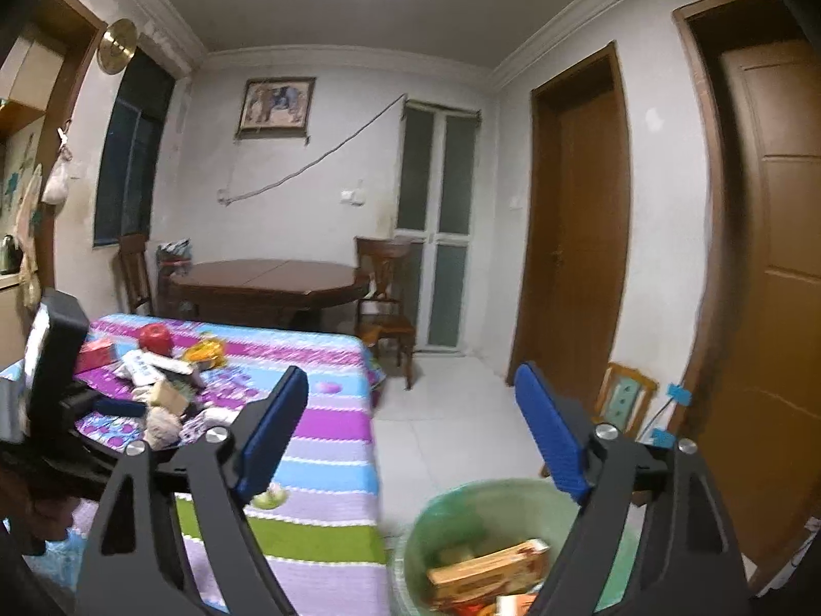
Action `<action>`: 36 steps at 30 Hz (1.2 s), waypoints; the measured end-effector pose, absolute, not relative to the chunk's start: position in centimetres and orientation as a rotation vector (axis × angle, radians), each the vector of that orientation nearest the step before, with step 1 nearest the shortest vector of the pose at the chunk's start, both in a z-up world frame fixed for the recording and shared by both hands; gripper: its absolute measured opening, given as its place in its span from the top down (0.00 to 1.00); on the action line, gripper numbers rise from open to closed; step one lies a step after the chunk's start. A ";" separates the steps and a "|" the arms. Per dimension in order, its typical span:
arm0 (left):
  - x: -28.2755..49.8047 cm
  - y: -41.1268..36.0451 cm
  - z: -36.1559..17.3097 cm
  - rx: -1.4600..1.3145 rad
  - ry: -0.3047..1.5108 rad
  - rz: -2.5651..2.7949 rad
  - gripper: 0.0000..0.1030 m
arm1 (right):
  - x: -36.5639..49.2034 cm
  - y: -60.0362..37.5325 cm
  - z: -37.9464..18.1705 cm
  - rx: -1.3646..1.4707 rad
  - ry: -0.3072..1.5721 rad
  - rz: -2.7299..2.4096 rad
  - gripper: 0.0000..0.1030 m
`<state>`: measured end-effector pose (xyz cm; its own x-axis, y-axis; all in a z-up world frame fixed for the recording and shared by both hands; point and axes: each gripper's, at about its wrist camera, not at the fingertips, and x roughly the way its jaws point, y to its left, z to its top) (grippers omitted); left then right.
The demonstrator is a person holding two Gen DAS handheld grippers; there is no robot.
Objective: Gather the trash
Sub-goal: 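Move both grippers back over the table trash, then grasp the beige sock with the left gripper while the right gripper grasps the white mask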
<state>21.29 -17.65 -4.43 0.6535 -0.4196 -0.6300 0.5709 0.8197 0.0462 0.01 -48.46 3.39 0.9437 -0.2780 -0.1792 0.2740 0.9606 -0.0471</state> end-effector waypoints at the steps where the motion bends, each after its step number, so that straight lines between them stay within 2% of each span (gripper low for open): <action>1: 22.1 -16.1 -4.5 0.208 0.668 -0.532 0.15 | 0.9 -47.8 3.0 -0.019 0.203 -0.260 0.19; 2: 22.9 -14.9 -4.8 0.168 0.691 -0.499 0.15 | 1.6 -47.5 2.7 -0.017 0.218 -0.244 0.15; 7: 26.8 -11.4 -6.3 -0.004 0.798 -0.390 0.15 | 6.6 -44.7 0.2 -0.012 0.404 -0.138 0.14; 11: 28.4 -12.9 -7.3 -0.043 0.853 -0.397 0.28 | 11.7 -44.2 -1.9 -0.007 0.555 -0.047 0.14; 15: 30.3 -14.2 -9.0 -0.054 0.898 -0.322 0.31 | 14.1 -44.4 -2.9 0.007 0.589 -0.040 0.14; 16: 30.6 -14.4 -9.3 -0.058 0.907 -0.310 0.35 | 14.3 -44.7 -2.9 0.028 0.589 -0.030 0.14; 17: 30.8 -14.4 -9.6 -0.059 0.910 -0.295 0.48 | 14.3 -44.8 -2.9 0.052 0.587 -0.021 0.14; 18: 31.0 -14.3 -9.7 -0.054 0.897 -0.265 0.54 | 14.3 -44.9 -3.0 0.063 0.587 -0.011 0.14; 19: 31.1 -14.1 -9.9 -0.058 0.898 -0.261 0.68 | 14.4 -44.9 -3.1 0.064 0.591 -0.004 0.14; 20: 31.1 -13.7 -9.9 -0.073 0.908 -0.276 0.71 | 14.5 -44.8 -3.2 0.054 0.597 0.007 0.14; 27: 25.0 -8.4 -7.4 -0.041 0.880 -0.366 0.72 | 15.8 -42.9 -3.5 -0.060 0.649 0.193 0.14; 36: 21.0 -1.4 -6.1 -0.058 0.868 -0.359 0.72 | 23.9 -38.1 -4.8 -0.374 0.770 0.513 0.14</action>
